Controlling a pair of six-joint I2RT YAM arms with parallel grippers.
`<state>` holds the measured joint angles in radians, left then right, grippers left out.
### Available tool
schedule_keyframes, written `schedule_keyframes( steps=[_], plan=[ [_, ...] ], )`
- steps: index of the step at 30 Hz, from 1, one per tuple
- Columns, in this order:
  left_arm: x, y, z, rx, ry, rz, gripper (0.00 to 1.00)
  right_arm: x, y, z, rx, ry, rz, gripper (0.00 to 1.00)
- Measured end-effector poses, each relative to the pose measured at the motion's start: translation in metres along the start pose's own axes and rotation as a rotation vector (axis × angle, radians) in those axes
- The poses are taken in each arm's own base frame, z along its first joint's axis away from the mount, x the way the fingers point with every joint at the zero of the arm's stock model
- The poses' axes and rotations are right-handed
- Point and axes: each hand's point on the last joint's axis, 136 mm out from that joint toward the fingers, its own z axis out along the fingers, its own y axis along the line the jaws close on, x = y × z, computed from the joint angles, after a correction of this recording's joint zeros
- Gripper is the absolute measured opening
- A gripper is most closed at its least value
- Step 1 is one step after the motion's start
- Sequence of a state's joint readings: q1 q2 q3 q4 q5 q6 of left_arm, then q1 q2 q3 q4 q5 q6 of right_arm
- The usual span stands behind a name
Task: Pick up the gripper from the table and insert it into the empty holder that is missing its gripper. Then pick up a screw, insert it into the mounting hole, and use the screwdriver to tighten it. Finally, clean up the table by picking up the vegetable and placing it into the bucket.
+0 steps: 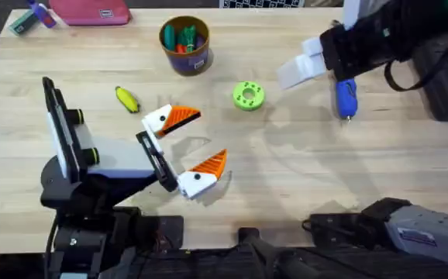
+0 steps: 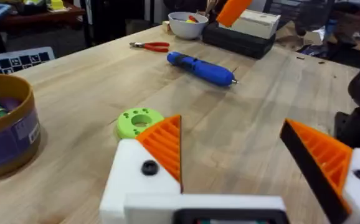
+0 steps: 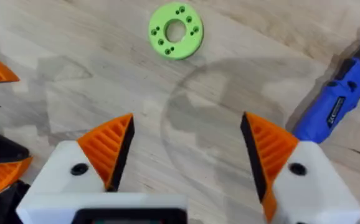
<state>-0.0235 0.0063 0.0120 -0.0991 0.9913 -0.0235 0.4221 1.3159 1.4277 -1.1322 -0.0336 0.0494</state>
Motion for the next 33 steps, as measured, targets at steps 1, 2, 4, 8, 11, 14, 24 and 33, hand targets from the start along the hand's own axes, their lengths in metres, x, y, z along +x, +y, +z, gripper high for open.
schedule_keyframes(
  steps=[1, 2, 4, 8, 11, 14, 24, 33],
  plan=[
    [0.0, 0.0, 0.0, 0.0, 0.0, 0.0, 0.986, 0.0, 0.0, 0.0, 0.0, 0.0, 0.0, 0.994],
    [0.0, 0.0, 0.0, 0.0, 0.0, 0.0, 0.986, 0.001, -0.001, 0.0, 0.003, 0.005, 0.001, 0.994],
    [0.0, 0.0, 0.0, 0.0, 0.0, 0.0, 0.986, 0.007, -0.004, 0.0, 0.008, 0.03, 0.011, 0.993],
    [0.0, 0.0, 0.0, 0.0, 0.0, 0.0, 0.986, 0.013, -0.021, 0.003, 0.035, 0.05, 0.092, 0.992],
    [0.0, 0.0, 0.0, 0.0, 0.0, 0.0, 0.986, 0.023, -0.044, 0.01, 0.065, 0.076, 0.19, 0.991],
    [0.0, 0.0, 0.0, 0.0, 0.0, 0.0, 0.649, 0.032, -0.066, 0.018, 0.09, 0.09, 0.274, 0.992],
    [0.0, 0.0, 0.0, 0.0, 0.0, 0.006, 0.013, 0.013, -0.137, 0.025, 0.187, -0.045, 0.435, 0.994],
    [0.0, 0.0, 0.0, 0.0, 0.0, 0.006, 0.011, 0.032, -0.175, 0.063, 0.269, 0.128, 0.443, 0.993]
  ],
)
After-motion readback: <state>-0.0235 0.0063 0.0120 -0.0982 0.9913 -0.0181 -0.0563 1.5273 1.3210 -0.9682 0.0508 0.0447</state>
